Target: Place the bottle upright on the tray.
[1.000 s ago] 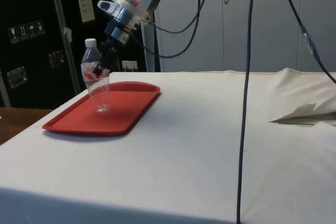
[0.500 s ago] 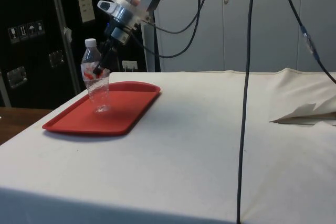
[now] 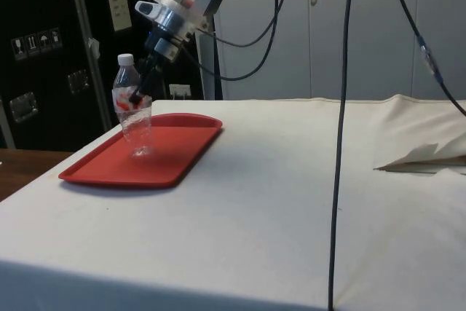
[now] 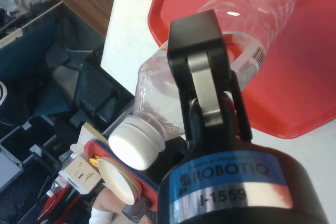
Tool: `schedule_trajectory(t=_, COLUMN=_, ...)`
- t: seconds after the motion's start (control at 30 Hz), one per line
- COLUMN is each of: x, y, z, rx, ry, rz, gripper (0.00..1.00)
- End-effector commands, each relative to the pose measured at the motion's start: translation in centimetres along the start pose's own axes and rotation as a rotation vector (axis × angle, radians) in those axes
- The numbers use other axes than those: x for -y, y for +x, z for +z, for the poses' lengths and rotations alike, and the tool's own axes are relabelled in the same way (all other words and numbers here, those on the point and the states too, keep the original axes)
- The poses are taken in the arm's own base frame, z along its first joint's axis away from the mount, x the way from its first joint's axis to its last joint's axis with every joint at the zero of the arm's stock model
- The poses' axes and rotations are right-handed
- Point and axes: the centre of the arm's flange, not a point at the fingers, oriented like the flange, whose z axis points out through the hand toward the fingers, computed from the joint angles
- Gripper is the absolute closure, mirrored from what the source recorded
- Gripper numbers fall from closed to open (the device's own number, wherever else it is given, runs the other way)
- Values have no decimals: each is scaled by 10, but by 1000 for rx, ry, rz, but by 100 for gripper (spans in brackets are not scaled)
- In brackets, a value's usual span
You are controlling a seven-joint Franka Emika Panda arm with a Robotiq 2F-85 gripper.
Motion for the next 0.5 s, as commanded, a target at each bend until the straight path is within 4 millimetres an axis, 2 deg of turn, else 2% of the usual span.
schedule_trajectory(t=0.0, x=-1, y=0, z=0, rx=1, ry=-2, rz=0, gripper=67)
schedule_trajectory(t=0.2, x=-1, y=0, z=1, rx=0, ry=0, rz=0, gripper=62)
schedule_trajectory(t=0.33, x=-1, y=1, z=1, rx=-1, ry=1, rz=0, gripper=41)
schedule_trajectory(t=0.4, x=-1, y=1, z=1, rx=-1, ry=1, rz=0, gripper=27)
schedule_trajectory(t=0.43, x=0, y=1, z=0, rx=-3, ry=3, rz=-1, gripper=23)
schedule_trajectory(t=0.47, x=-1, y=1, z=1, rx=-1, ry=1, rz=0, gripper=23)
